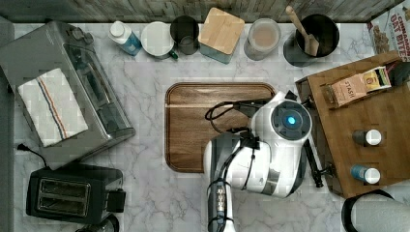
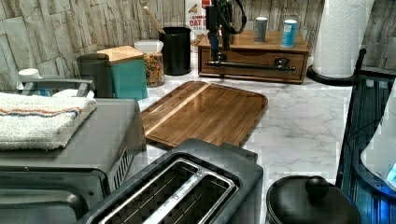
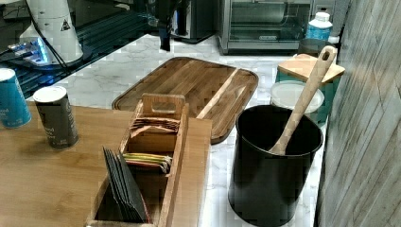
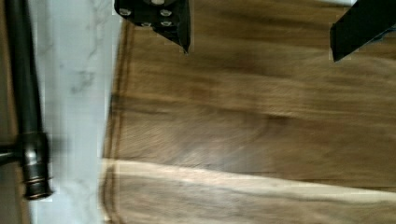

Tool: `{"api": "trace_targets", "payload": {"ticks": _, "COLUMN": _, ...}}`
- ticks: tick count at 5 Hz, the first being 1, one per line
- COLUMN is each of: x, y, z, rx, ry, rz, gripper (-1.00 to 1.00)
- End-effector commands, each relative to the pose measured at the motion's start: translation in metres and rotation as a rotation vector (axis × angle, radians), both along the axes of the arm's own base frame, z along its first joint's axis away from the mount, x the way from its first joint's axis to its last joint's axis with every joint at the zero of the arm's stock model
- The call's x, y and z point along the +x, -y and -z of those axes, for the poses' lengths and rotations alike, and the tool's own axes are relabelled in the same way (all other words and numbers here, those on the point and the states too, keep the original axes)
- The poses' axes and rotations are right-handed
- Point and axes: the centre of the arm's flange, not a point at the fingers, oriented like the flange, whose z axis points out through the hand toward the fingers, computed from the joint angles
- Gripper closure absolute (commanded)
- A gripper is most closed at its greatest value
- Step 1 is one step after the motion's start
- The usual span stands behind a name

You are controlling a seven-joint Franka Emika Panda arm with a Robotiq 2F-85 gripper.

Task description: Open the drawer.

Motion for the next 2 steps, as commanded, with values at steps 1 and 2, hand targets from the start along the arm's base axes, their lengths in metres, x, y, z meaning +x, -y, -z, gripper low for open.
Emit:
{"api": "trace_targets", "payload": {"ticks": 1, "x": -0.036, "y": 0.073, "z": -0.014, "rx": -0.144, "ry": 0.199, "rz": -0.206, "gripper": -1.00}}
{"api": "trace_targets", "payload": {"ticks": 2, "x": -0.037, "y": 0.095, "z": -0.007, "rx": -0.168, "ry": 0.210, "rz": -0.261, "gripper": -1.00}}
